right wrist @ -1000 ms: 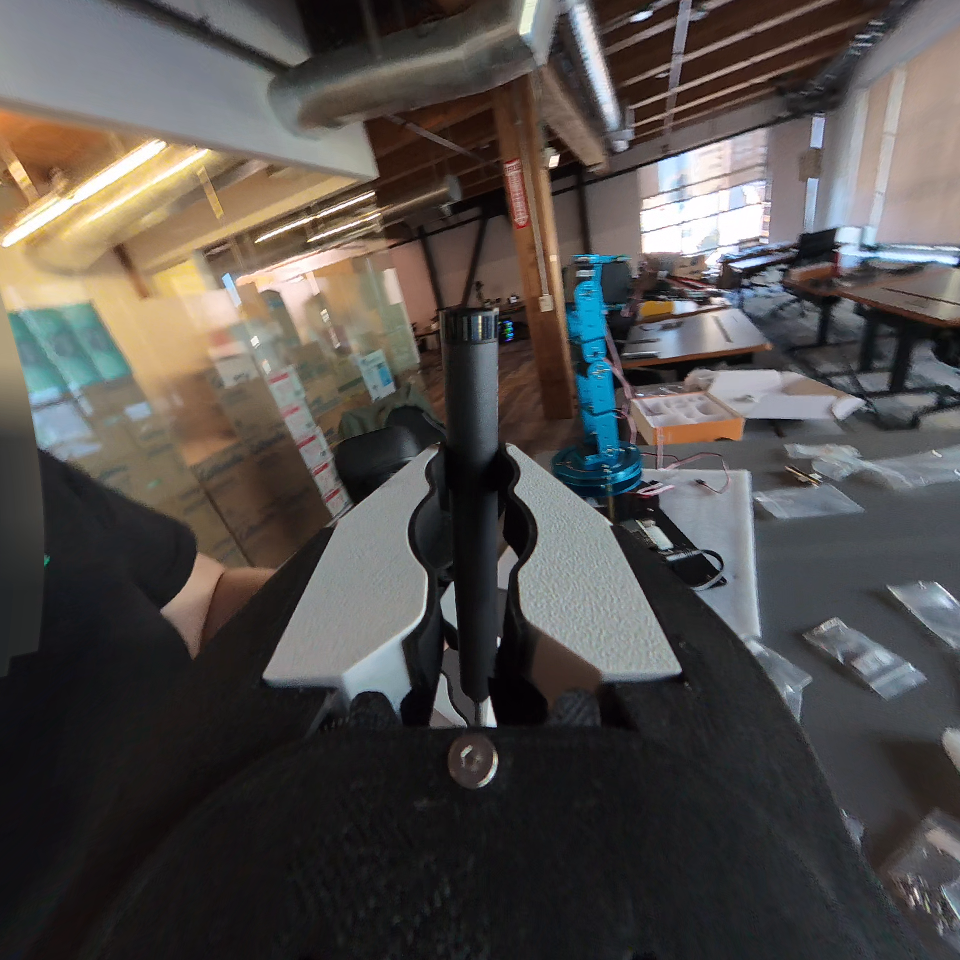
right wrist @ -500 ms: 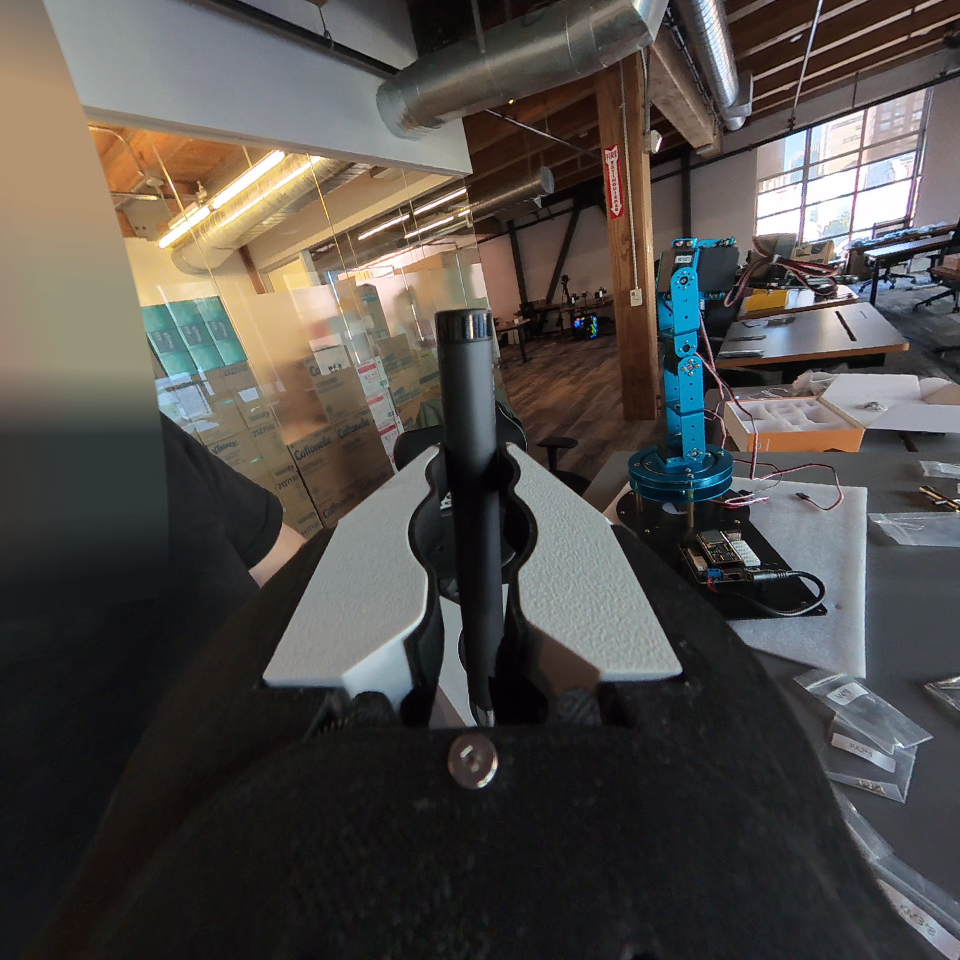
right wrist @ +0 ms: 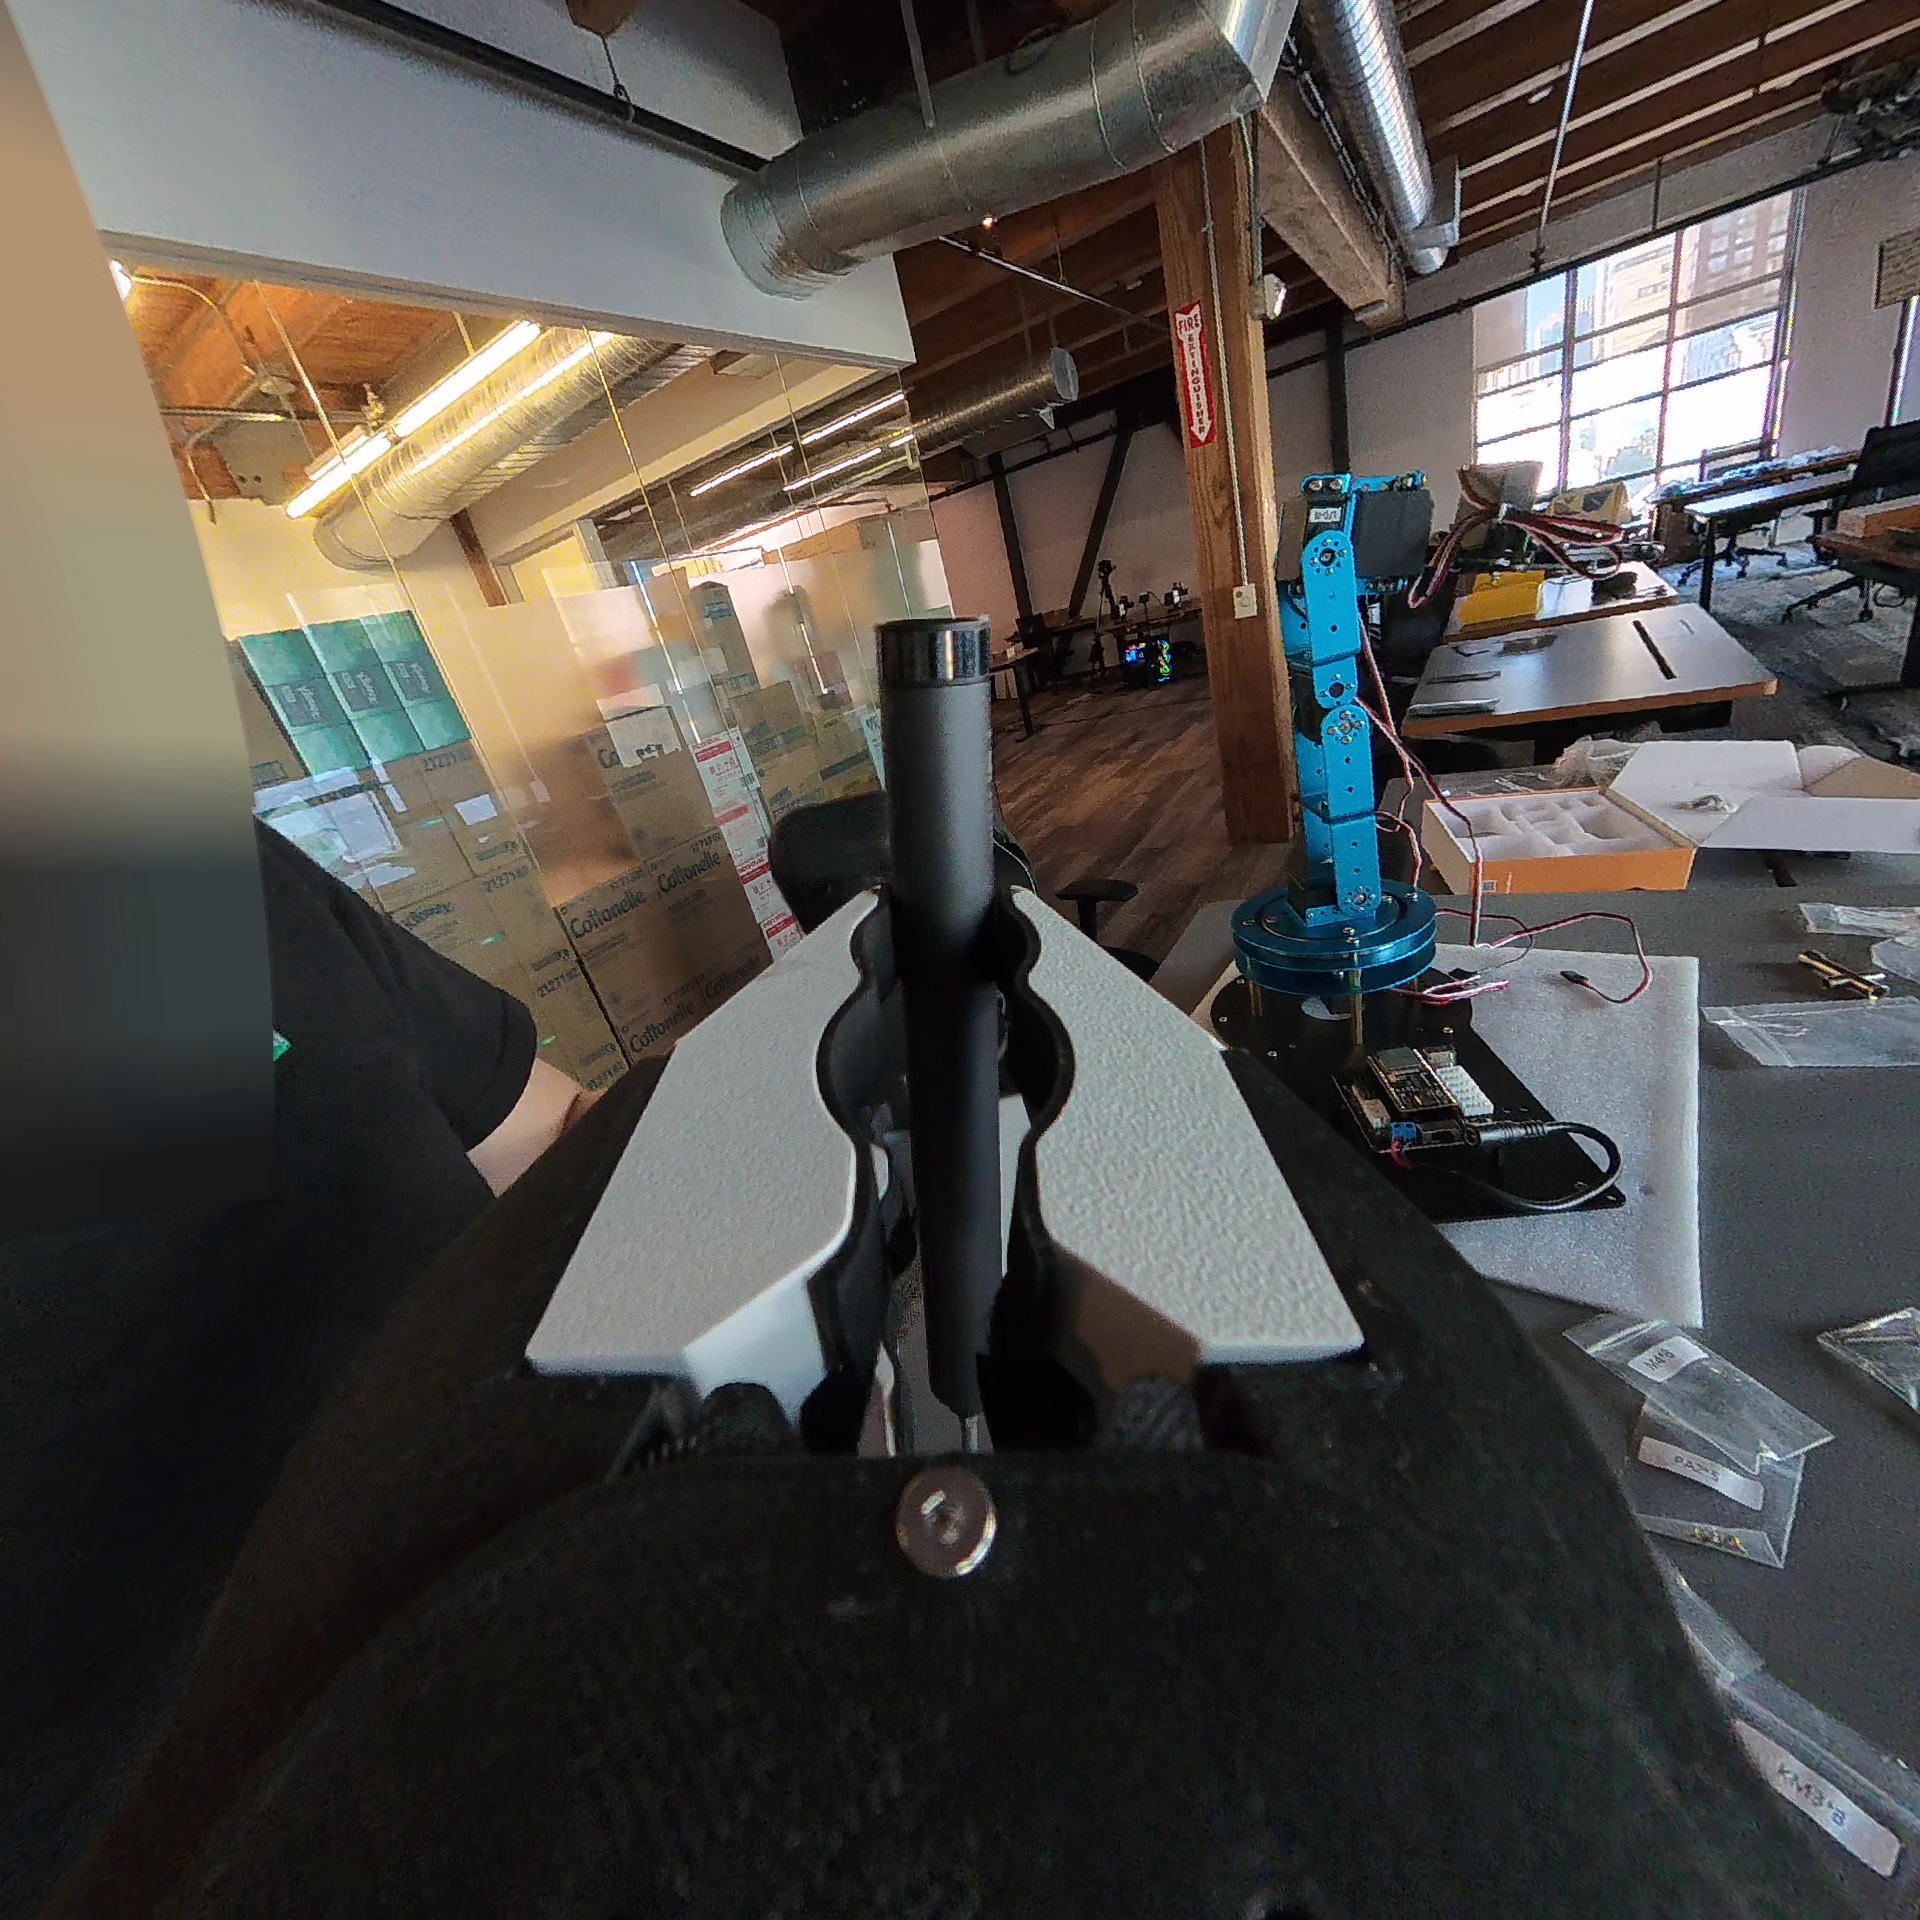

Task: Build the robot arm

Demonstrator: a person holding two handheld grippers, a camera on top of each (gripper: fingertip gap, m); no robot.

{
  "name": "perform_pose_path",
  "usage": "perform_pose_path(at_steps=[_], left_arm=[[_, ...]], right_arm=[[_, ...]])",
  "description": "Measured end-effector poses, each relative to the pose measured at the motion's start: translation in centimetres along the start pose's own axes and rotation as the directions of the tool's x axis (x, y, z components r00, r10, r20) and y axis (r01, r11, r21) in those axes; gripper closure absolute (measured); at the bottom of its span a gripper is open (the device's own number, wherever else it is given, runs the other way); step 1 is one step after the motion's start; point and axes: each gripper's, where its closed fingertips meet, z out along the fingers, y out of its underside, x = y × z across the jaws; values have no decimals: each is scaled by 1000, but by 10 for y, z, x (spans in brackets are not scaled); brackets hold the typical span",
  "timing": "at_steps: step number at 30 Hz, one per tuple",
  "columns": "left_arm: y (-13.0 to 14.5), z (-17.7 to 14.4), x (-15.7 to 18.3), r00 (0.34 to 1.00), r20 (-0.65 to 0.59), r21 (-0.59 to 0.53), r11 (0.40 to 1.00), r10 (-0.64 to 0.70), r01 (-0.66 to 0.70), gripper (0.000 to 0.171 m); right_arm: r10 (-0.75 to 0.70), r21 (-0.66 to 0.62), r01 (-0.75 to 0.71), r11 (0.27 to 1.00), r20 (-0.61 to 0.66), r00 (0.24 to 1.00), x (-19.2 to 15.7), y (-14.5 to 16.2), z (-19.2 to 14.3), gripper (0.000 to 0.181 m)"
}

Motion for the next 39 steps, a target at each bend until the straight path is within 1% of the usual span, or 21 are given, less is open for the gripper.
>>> perform_pose_path(at_steps=[2,5,8,10,12,14,18,20,22,24,25,29,33,35,39], left_arm=[[-13,-19,-8,999,30,58,998,-31,30,141],[-42,-58,-20,994,57,161,983,-97,87,139],[-69,-102,-37,982,155,216,974,-106,71,138],[-91,-131,-48,973,201,249,966,-116,63,131],[-110,-151,-54,973,175,274,956,-152,100,128],[-118,-164,-63,973,158,264,957,-171,125,129],[-110,-176,-85,975,210,183,982,-79,40,136],[-101,-181,-97,977,198,155,987,-79,48,137],[-96,-187,-109,980,175,153,986,-98,71,139],[-88,-194,-121,983,164,152,986,-89,64,153],[-85,-198,-126,983,162,154,986,-84,59,156],[-73,-210,-140,986,121,177,980,-116,94,153],[-62,-215,-155,987,113,179,980,-112,90,156],[-62,-216,-161,987,122,200,977,-102,77,156],[-65,-221,-173,982,148,231,970,-118,81,157]], right_arm=[[7,2,-7,1000,4,1000,3,1,2,165],[28,4,-28,1000,18,999,10,2,13,165],[39,-27,-38,999,51,998,15,9,33,166],[47,-52,-43,998,77,996,18,16,51,165],[46,-62,-40,997,100,994,23,22,71,165],[36,-75,-28,997,114,993,29,26,91,165],[-22,-111,35,993,113,993,46,39,131,166],[-29,-114,40,993,103,994,57,43,149,165],[-29,-130,44,991,111,993,65,47,167,166],[-53,-167,70,984,103,993,73,55,180,165],[-63,-172,77,982,85,994,79,57,186,165],[-28,-145,40,989,80,996,92,59,202,165],[-24,-176,33,984,51,998,108,65,209,165],[-12,-168,22,985,55,998,113,64,211,165],[4,-112,3,994,68,998,122,56,215,165]])
